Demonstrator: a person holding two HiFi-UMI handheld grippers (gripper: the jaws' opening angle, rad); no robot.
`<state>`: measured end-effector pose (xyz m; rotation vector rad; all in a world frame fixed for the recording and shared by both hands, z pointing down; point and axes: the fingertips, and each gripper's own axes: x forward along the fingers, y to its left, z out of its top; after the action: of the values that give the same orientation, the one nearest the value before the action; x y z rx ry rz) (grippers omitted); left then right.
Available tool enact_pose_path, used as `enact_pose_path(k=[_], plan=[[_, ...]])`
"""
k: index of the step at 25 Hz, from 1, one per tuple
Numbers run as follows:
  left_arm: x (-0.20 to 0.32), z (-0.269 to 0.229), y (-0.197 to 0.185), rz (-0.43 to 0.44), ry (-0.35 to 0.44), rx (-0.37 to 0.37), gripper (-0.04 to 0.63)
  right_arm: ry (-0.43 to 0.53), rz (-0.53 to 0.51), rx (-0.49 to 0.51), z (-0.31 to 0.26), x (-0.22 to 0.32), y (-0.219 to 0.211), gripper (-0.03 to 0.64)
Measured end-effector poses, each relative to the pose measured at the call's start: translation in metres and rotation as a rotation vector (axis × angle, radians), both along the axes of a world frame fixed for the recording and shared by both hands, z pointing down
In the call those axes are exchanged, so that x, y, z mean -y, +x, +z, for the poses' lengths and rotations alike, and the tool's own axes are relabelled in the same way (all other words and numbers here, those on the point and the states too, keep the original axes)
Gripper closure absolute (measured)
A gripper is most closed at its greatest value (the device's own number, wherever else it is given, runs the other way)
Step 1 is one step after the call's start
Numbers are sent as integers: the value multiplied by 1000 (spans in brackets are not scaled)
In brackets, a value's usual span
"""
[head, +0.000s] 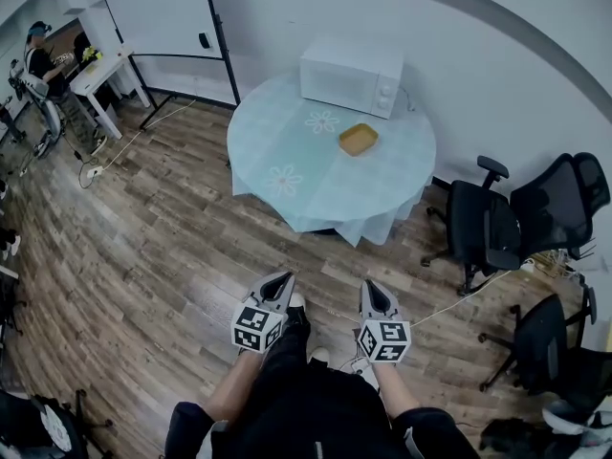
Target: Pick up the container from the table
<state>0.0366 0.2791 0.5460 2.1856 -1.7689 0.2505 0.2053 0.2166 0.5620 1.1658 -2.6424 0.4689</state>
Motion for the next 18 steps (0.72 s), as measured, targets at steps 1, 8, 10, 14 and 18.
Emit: enact_pose_path(k=[1,8,10,14,18], plan=[[9,1,-2,7,-1,-2,579,1,-1,-5,1,8,-4,592],[85,8,-33,53,-3,-21,580,-14,35,-21,5,74,-39,592],[110,9,-46,69,-4,-24,580,-17,49,-24,5,95,-51,592],[155,6,-72,101,-3,-33,580,-24,88,-31,2,132,-73,592],[192,6,-98,130,-2,-40,578,-22,119,-40,0,163,-97,592]])
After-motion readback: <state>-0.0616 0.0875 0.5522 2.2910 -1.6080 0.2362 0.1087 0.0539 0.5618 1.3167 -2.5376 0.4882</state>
